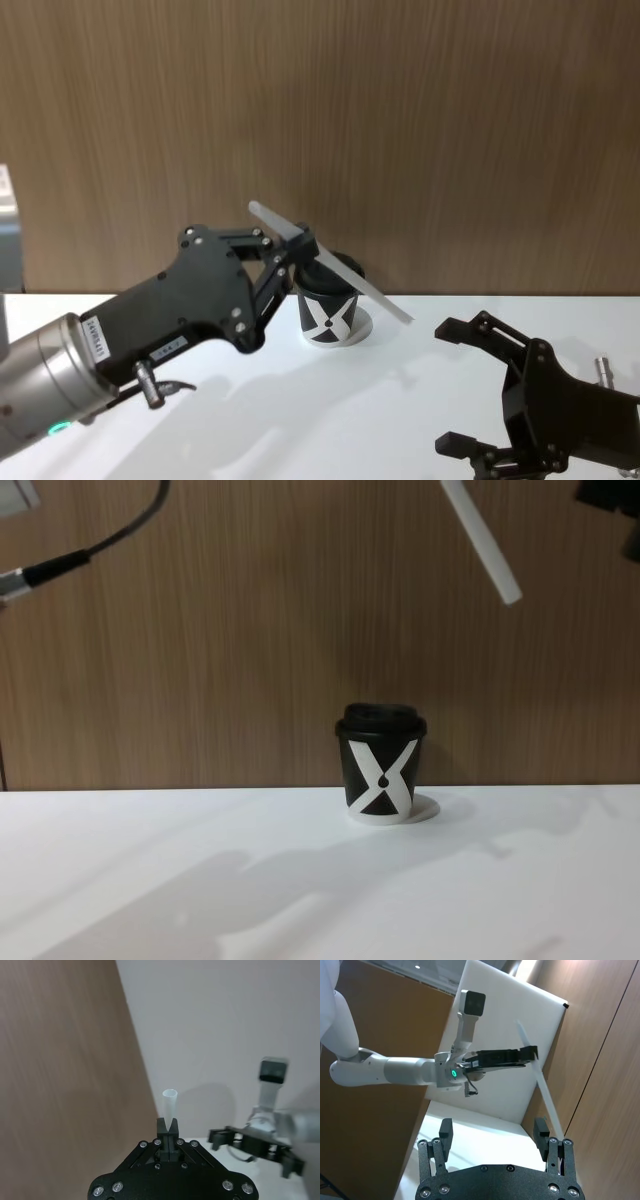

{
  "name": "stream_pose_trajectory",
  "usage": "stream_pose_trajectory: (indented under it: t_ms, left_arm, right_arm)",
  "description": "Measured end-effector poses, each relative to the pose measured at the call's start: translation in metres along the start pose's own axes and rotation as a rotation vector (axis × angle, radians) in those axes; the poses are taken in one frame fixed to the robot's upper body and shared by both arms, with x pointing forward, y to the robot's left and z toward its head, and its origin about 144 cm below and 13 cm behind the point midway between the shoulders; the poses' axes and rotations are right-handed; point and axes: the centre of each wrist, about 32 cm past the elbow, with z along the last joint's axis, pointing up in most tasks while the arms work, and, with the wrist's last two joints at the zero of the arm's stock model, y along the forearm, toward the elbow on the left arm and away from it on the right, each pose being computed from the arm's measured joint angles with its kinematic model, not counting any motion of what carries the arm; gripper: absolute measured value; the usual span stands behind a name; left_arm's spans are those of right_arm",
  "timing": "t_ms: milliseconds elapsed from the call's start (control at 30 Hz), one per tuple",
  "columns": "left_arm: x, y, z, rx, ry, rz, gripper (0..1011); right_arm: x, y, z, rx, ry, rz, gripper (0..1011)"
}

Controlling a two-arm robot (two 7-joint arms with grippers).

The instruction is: Pick up the straw with one hand, pass it to the other hand, and insert it into the cup.

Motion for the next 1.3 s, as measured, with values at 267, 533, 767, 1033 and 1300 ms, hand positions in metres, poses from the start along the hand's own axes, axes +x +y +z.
stream_pose_trajectory:
  t_ms: [267, 533, 767, 1033, 1300]
  left_arm:
    - [0.005, -0.010, 0.003, 0.055, -0.085, 0.073, 1]
    - [0.013, -0.026, 0.004, 0.112, -0.173, 0.166, 0]
    - [0.023, -0.041, 0.003, 0.160, -0.227, 0.242, 1]
    - [0.046, -0.071, -0.002, 0.235, -0.254, 0.339, 1]
    - [0.066, -0.096, -0.008, 0.309, -0.215, 0.386, 1]
  right_arm:
    - [0.000, 0.000, 0.000, 0.000, 0.000, 0.000, 1001]
    - [0.000, 0.000, 0.000, 0.000, 0.000, 0.000, 1001]
    - [0.000, 0.000, 0.000, 0.000, 0.000, 0.000, 1001]
    - [0.000, 0.000, 0.000, 0.000, 0.000, 0.000, 1001]
    - [0.000, 0.000, 0.000, 0.000, 0.000, 0.000, 1001]
